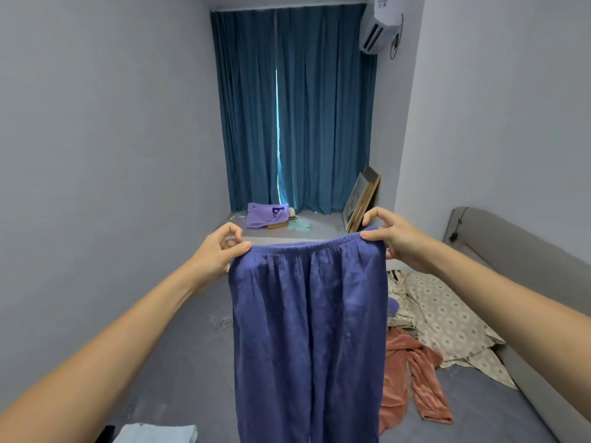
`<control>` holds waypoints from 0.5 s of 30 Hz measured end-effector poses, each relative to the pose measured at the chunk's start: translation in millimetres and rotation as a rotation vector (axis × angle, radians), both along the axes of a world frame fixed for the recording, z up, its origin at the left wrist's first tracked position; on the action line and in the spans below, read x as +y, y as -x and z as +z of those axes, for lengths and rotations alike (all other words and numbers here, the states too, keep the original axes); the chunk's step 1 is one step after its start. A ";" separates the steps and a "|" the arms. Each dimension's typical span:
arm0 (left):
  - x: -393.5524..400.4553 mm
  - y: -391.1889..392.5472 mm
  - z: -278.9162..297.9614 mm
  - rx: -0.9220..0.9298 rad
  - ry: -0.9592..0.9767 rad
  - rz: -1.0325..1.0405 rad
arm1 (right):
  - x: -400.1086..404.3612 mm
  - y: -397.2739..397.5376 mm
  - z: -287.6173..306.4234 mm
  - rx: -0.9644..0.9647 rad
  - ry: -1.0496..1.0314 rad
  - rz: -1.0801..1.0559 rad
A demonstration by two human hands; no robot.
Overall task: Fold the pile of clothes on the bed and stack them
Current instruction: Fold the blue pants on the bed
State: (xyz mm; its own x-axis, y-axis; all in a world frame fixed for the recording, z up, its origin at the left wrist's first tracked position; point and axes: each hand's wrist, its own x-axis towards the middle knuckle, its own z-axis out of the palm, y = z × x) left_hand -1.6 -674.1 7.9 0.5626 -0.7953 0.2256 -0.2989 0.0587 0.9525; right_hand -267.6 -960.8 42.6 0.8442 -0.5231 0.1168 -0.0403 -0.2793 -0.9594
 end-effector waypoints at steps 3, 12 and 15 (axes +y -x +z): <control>-8.3 -1.2 -25.2 0.077 -0.098 0.051 | 4.7 -10.7 -19.7 0.019 -0.060 -0.086; -25.7 14.0 -94.9 0.252 -0.129 0.385 | 20.4 -41.0 -93.6 0.175 -0.251 -0.126; -25.1 23.7 -109.6 0.239 -0.119 0.448 | 33.4 -47.2 -108.5 0.158 -0.342 -0.010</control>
State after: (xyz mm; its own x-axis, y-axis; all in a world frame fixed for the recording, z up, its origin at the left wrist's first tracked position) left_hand -25.3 -699.2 -101.7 0.8785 -0.4769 -0.0285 -0.0430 -0.1384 0.9894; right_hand -220.4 -927.4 -65.9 0.8326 -0.5176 -0.1971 -0.1961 0.0572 -0.9789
